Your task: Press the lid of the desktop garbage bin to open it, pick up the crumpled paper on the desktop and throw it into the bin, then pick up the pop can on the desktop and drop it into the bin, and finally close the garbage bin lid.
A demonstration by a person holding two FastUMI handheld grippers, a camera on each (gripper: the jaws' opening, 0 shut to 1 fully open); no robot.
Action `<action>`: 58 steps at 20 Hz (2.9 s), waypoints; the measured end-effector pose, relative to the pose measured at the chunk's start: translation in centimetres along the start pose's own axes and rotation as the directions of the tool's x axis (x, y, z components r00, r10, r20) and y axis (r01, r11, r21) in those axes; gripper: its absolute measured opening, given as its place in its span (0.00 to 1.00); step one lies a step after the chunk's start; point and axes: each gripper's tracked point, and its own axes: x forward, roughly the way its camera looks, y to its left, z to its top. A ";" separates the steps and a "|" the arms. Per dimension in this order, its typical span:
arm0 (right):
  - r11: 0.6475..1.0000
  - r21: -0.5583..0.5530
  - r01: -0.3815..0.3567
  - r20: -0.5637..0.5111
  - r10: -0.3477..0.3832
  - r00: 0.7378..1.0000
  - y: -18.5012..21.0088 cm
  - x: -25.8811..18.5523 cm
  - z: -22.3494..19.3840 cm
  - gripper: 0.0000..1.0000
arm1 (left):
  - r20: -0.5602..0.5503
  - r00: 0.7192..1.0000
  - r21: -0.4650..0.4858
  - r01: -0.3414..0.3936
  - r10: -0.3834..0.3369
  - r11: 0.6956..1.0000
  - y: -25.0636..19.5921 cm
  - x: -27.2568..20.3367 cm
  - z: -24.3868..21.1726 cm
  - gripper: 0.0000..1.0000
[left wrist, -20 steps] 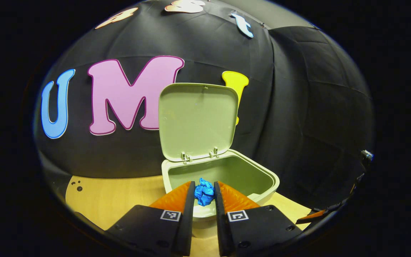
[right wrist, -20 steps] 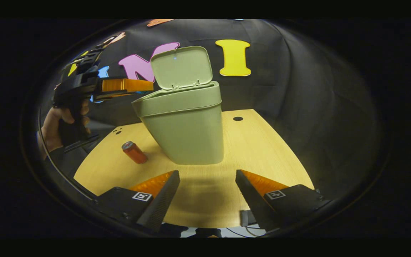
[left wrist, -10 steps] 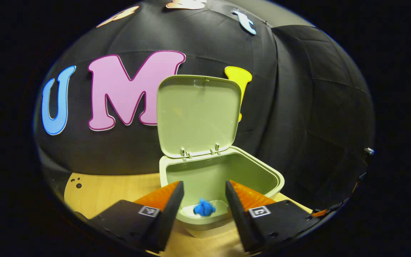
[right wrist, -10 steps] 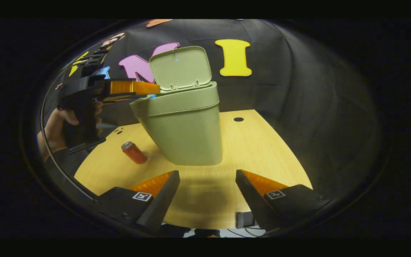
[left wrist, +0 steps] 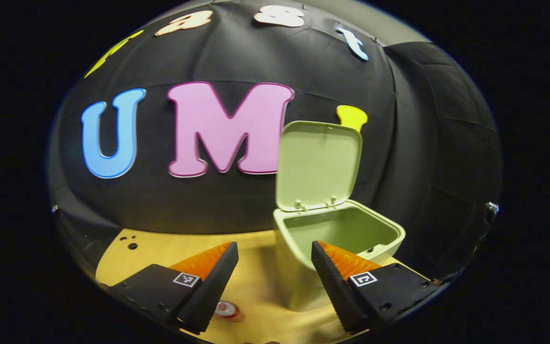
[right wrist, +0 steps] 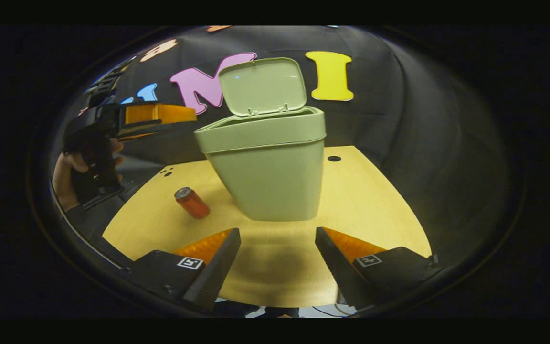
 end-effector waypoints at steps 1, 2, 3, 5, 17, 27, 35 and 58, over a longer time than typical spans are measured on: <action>1.000 -0.008 -0.004 -0.004 0.004 1.000 0.6 0.1 -0.2 0.99 | -0.003 1.000 -0.001 -0.030 0.030 1.000 1.9 -1.2 -0.5 0.98; 1.000 -0.014 -0.007 -0.007 0.007 1.000 1.3 0.3 -0.2 0.99 | -0.009 0.998 -0.005 -0.059 0.059 0.998 3.7 -2.2 -1.3 0.98; 1.000 -0.016 -0.013 -0.011 0.013 1.000 2.0 0.5 -0.3 0.99 | -0.017 0.996 -0.012 -0.088 0.088 0.996 5.6 -3.4 -2.1 0.98; 1.000 -0.018 -0.026 -0.027 0.025 0.999 3.4 1.0 -0.6 0.99 | -0.039 0.989 -0.031 -0.143 0.142 0.989 9.0 -6.0 -4.2 0.98; 0.989 -0.111 -0.102 -0.077 0.093 0.993 11.7 5.6 -1.8 0.99 | -0.183 0.911 -0.126 -0.394 0.369 0.910 22.9 -17.2 -13.5 0.96; 0.966 -0.193 -0.172 -0.115 0.152 0.982 17.8 11.6 -3.7 0.99 | -0.264 0.881 -0.131 -0.436 0.392 0.891 24.9 -19.9 -17.8 0.96; 0.954 -0.219 -0.205 -0.119 0.183 0.976 21.3 17.2 -4.3 0.99 | -0.341 0.850 -0.152 -0.472 0.402 0.869 25.5 -21.3 -21.3 0.96; 0.969 -0.206 -0.137 -0.083 0.122 0.989 24.0 25.6 -3.1 0.86 | -0.400 0.819 -0.188 -0.513 0.411 0.838 28.0 -20.2 -23.1 0.96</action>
